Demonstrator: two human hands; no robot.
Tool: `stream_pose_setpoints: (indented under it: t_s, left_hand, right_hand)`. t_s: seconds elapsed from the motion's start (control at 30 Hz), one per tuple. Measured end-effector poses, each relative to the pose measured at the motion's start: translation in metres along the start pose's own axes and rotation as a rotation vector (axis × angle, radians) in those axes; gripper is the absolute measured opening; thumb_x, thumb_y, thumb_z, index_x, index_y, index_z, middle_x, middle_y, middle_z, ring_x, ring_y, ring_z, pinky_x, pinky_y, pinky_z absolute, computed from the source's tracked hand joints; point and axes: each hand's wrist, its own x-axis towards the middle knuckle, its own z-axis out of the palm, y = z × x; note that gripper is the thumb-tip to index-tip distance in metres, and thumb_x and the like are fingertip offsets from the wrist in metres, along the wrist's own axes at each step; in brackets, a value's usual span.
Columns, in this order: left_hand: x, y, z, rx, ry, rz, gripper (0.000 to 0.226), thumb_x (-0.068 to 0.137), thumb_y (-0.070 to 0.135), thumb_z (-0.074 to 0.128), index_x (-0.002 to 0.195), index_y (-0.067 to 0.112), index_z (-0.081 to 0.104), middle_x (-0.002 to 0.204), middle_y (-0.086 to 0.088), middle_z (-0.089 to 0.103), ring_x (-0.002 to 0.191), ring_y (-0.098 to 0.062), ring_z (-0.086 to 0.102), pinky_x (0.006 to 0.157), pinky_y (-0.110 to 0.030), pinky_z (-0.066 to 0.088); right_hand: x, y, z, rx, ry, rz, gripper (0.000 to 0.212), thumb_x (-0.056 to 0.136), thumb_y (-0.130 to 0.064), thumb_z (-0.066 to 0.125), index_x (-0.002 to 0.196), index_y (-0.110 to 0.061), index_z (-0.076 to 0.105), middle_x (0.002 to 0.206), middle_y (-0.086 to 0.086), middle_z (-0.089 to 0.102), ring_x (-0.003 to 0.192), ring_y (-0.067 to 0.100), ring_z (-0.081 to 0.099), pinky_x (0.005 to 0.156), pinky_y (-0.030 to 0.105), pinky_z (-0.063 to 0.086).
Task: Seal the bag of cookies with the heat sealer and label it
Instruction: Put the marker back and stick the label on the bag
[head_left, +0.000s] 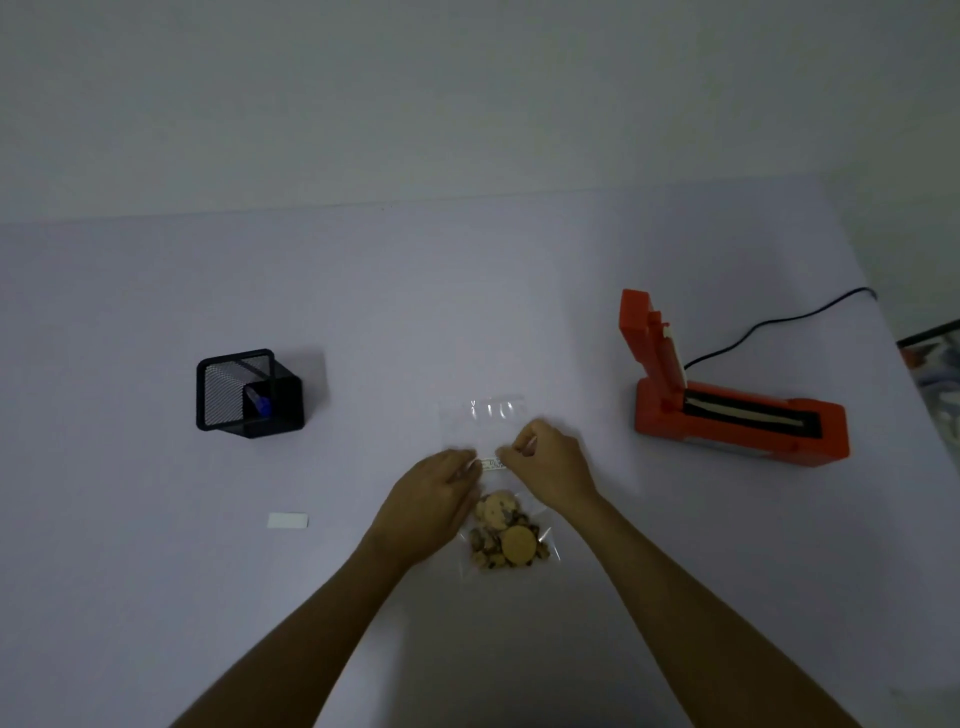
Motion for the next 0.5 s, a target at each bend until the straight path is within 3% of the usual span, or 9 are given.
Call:
stream_pose_setpoints:
  t_s: [0.1,0.17,0.37,0.5]
  left_hand:
    - [-0.002,-0.001,0.003,0.007,-0.001,0.005,0.036,0.095,0.027,0.045,0.120,0.008,0.062,0.121,-0.012,0.063,0.105,-0.023,0.062,0.088,-0.030,0.052]
    - [-0.005,-0.003,0.006,0.009,-0.008,0.004,0.034,0.094,0.025,0.051,0.122,0.007,0.061,0.123,-0.012,0.062,0.107,-0.023,0.061,0.089,-0.030,0.051]
    - [-0.006,-0.006,0.005,0.055,-0.021,0.027,0.036,0.094,0.026,0.048,0.123,0.008,0.060,0.125,-0.012,0.060,0.109,-0.023,0.060,0.086,-0.029,0.053]
    - [-0.006,-0.003,0.005,0.056,-0.023,0.015,0.036,0.093,0.026,0.053,0.125,0.009,0.059,0.126,-0.011,0.060,0.110,-0.022,0.060,0.087,-0.027,0.052]
  right_hand:
    - [-0.006,-0.005,0.004,-0.092,0.019,-0.022,0.043,0.072,-0.049,0.075,0.089,-0.017,0.052,0.075,-0.002,0.060,0.067,0.016,0.057,0.052,0.025,0.040]
    - [-0.007,-0.005,0.006,-0.129,0.024,-0.039,0.042,0.073,-0.046,0.076,0.089,-0.017,0.050,0.073,-0.003,0.057,0.064,0.015,0.054,0.050,0.024,0.037]
    - [0.004,0.009,-0.005,0.026,0.010,-0.013,0.021,0.077,-0.018,0.073,0.084,-0.015,0.053,0.068,0.002,0.059,0.062,0.017,0.054,0.054,0.024,0.042]
    - [0.002,0.008,-0.005,0.027,-0.006,-0.022,0.029,0.075,-0.028,0.076,0.086,-0.013,0.054,0.072,0.001,0.058,0.064,0.015,0.053,0.057,0.025,0.044]
